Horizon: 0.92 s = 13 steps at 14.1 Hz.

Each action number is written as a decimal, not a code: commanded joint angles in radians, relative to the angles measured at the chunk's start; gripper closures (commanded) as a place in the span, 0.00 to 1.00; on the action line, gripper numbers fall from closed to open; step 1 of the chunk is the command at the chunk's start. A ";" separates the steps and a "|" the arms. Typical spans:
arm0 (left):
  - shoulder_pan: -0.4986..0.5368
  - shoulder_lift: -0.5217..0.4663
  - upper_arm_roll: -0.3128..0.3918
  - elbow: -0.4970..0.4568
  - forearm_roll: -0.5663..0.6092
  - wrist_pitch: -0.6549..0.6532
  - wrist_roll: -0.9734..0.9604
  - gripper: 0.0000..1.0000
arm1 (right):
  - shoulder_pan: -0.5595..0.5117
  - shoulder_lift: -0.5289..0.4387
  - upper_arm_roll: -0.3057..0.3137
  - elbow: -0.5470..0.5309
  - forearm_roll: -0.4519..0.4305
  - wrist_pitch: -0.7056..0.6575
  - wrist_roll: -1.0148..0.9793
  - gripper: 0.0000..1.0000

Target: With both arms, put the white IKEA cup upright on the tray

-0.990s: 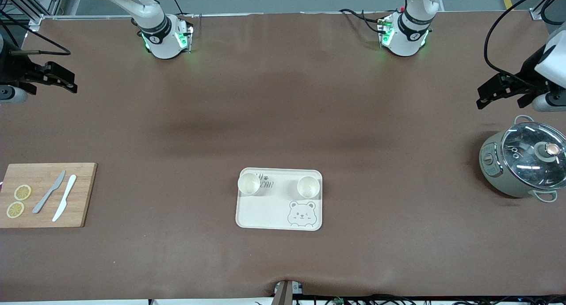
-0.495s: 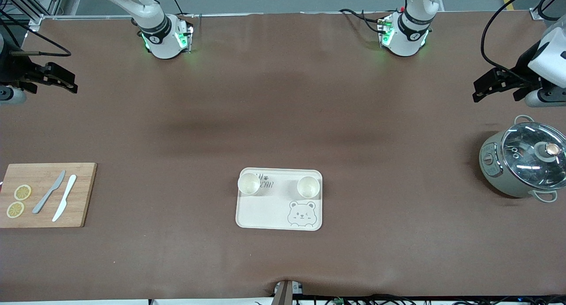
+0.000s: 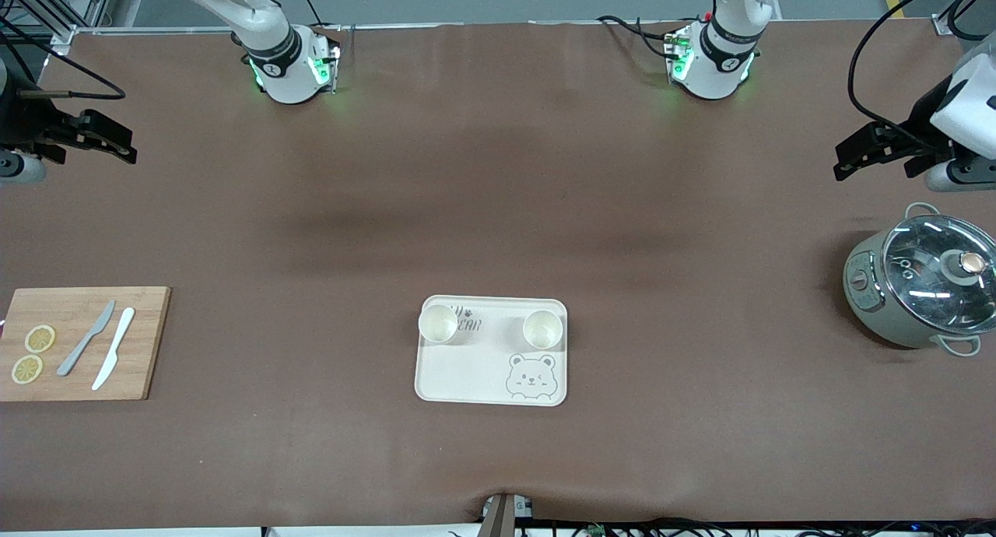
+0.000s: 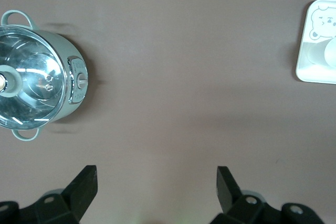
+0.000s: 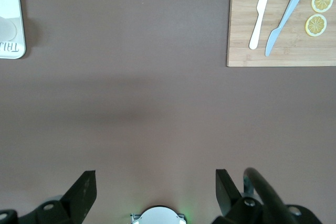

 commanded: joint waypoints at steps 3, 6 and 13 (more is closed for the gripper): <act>0.013 -0.003 0.012 0.030 0.012 -0.008 0.011 0.00 | -0.020 0.000 0.008 0.004 0.009 -0.007 0.006 0.00; 0.012 -0.003 0.011 0.033 0.009 -0.008 0.011 0.00 | -0.019 0.000 0.008 0.004 0.009 -0.009 0.006 0.00; -0.003 0.016 0.007 0.062 0.008 -0.010 0.003 0.00 | -0.020 0.000 0.008 0.004 0.009 -0.010 0.006 0.00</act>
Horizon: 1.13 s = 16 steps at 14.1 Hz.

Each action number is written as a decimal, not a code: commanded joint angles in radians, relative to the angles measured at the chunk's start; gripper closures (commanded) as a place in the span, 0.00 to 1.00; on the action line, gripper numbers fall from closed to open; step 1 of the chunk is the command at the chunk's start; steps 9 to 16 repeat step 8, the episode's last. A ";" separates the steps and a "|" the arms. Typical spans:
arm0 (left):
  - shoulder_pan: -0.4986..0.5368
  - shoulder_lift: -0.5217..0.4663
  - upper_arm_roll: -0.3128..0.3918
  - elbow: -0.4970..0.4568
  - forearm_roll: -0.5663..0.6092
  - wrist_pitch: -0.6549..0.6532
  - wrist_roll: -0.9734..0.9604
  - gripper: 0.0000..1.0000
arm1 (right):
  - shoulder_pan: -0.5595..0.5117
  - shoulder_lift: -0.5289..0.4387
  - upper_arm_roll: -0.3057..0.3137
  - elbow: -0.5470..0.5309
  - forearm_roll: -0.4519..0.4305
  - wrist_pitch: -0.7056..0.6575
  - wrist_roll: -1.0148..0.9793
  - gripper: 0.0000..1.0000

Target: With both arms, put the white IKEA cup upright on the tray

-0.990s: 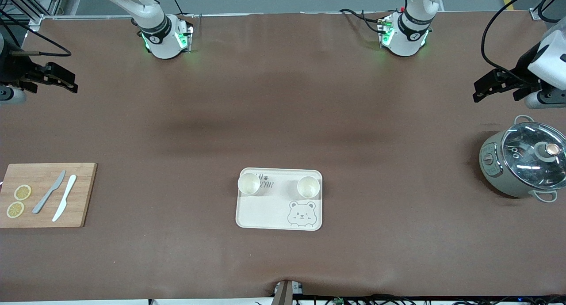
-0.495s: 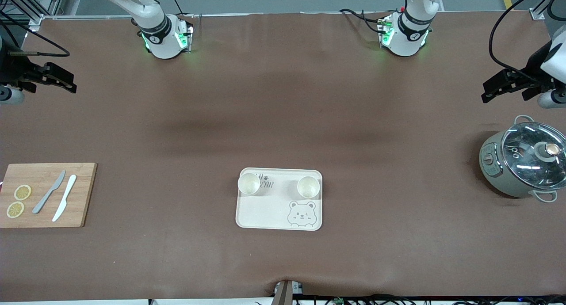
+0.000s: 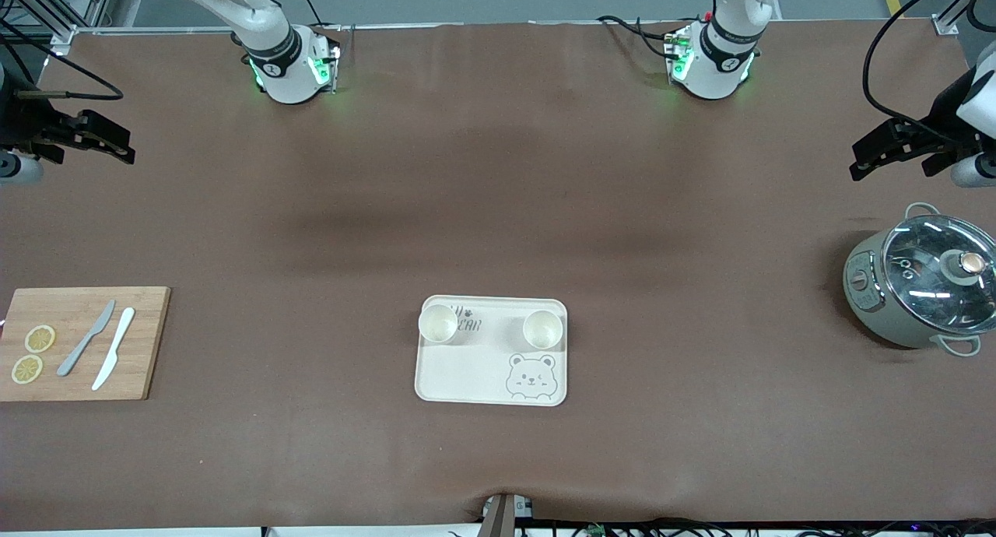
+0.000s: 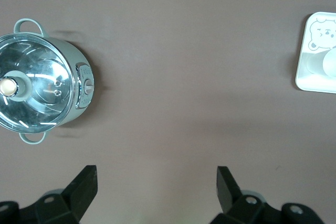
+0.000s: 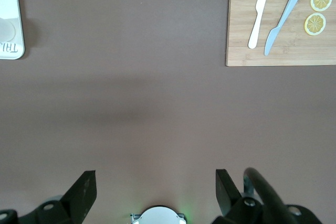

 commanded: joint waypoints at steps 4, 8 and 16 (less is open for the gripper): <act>-0.008 0.028 -0.002 0.032 0.003 -0.010 0.000 0.00 | -0.019 -0.001 0.010 0.005 0.009 -0.010 0.006 0.00; -0.011 0.031 -0.005 0.039 0.006 -0.009 -0.004 0.00 | -0.019 -0.001 0.010 0.005 0.009 -0.010 0.006 0.00; -0.011 0.031 -0.005 0.039 0.006 -0.009 -0.004 0.00 | -0.019 -0.001 0.010 0.005 0.009 -0.010 0.006 0.00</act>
